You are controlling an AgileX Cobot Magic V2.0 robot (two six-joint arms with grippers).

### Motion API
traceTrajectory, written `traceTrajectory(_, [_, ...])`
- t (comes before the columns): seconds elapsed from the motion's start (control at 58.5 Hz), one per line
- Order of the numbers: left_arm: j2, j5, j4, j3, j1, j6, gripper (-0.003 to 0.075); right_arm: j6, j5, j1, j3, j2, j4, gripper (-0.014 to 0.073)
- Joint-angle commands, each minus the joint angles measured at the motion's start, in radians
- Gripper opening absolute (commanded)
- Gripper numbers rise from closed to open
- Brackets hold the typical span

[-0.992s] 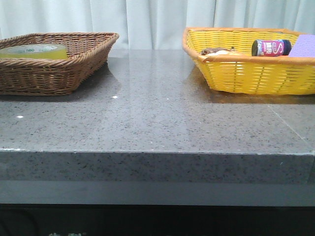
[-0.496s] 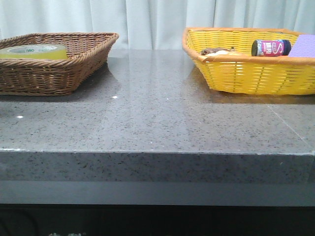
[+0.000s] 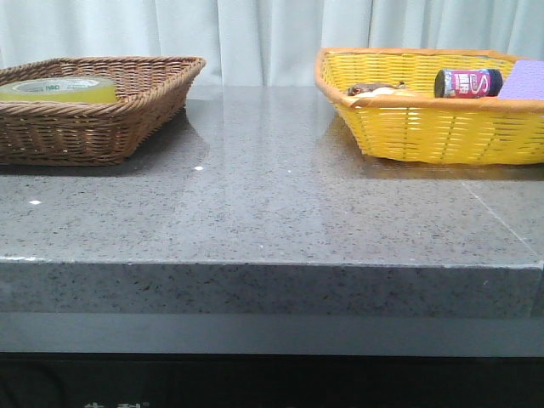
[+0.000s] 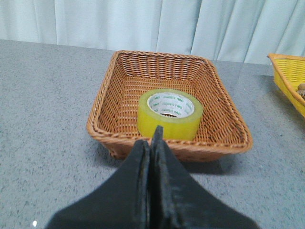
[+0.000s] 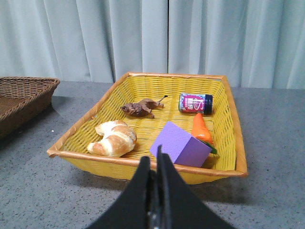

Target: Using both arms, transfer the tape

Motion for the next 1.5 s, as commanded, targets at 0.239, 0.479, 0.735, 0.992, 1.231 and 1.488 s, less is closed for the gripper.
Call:
traceTrajectory(0.239, [-0.164,-0.059,-0.008,0.053,0.001,-0.005,-0.002,-0.003,-0.09,-0.001,-0.024,0.013,0.004,-0.012])
traceTrajectory(0.479, [-0.164,-0.058,-0.008,0.053,0.001,-0.005,-0.002,-0.003,-0.09,-0.001,-0.024,0.013,0.004,-0.012])
traceTrajectory(0.735, [-0.164,-0.058,0.001,0.053,0.001,-0.005,-0.002,-0.003,-0.09,-0.001,-0.024,0.013,0.004,-0.012])
traceTrajectory(0.992, [-0.19,-0.063,0.023,0.095,0.003,-0.005,-0.002,-0.003,-0.09,-0.001,-0.024,0.013,0.004,-0.012])
traceTrajectory(1.231, [-0.332,-0.08,0.023,0.257,0.003,-0.005,-0.002,-0.003,-0.09,-0.001,-0.024,0.014,0.004,-0.012])
traceTrajectory(1.488, [-0.328,-0.218,0.023,0.386,0.003,-0.005,-0.002,-0.003,-0.088,-0.001,-0.024,0.014,0.004,-0.012])
